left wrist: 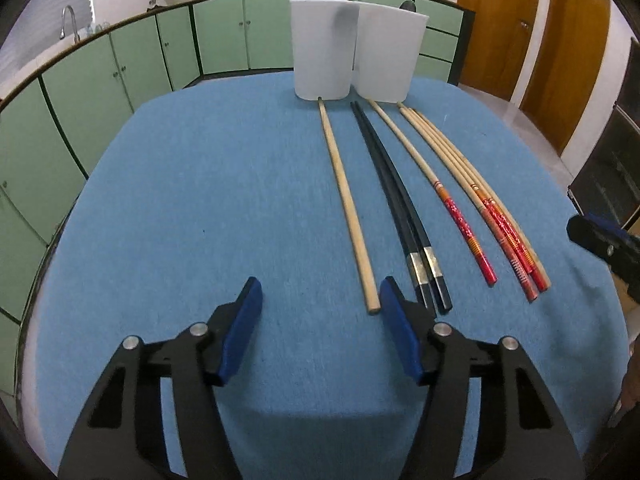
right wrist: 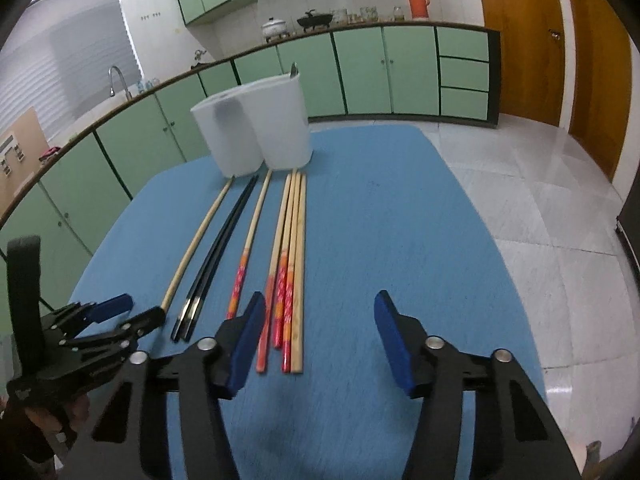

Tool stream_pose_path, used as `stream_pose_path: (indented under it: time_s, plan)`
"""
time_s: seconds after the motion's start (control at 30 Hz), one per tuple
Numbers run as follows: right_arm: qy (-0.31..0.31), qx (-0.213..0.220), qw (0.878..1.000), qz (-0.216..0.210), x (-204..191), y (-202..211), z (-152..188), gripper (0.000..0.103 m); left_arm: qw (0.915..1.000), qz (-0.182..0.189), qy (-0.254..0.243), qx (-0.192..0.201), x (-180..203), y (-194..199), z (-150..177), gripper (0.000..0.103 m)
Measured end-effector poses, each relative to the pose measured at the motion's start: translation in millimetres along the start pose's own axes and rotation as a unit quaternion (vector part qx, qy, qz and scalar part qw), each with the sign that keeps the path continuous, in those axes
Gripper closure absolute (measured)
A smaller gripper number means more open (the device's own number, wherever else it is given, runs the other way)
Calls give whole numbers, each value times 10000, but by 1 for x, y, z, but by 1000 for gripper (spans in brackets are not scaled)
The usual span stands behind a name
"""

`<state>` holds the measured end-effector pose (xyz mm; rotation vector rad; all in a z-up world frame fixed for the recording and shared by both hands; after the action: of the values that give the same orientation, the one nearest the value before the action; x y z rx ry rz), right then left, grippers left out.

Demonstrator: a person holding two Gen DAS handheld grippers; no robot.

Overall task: Organize utensils
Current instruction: 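Grasp a plain wooden chopstick with the left tool while the right tool grasps another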

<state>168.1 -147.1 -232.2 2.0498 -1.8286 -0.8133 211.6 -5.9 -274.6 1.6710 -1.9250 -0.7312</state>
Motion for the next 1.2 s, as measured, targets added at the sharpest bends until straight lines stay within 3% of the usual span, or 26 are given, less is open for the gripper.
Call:
stream_pose_path:
  time_s: [0.23, 0.33, 0.4, 0.47, 0.9, 1.2]
  plan:
    - [13, -209, 9997, -100, -7, -2, 15, 59, 10000, -46, -20, 37, 2, -4, -4, 53]
    - [18, -235, 9996, -126, -8, -2, 18, 62, 9999, -86, -39, 60, 6, -4, -7, 71]
    - [32, -278, 9995, -143, -8, -1, 21, 63, 9999, -46, -108, 66, 10, -3, -7, 91]
    - [57, -321, 9993, -158, -8, 1, 26, 65, 9999, -8, -136, 64, 13, -3, -7, 96]
    - [310, -582, 9977, -180, -15, -8, 42, 84, 9997, -178, 140, 85, -1, 5, -4, 97]
    - [558, -583, 9967, -89, -12, -7, 44, 87, 9997, -145, 187, 81, 1, 2, -4, 96]
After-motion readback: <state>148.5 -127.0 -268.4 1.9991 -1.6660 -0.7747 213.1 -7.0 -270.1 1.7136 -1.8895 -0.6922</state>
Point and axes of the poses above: each gripper's, at about its wrist camera, not at the fingertips, and y roughly against the way its jaws point, x to its right, z to its underside, the point moved 9 cm from there along -y, roughly the way its jaws point, and after that the axes turned 10 degrees about x, right-handed, at the moved point
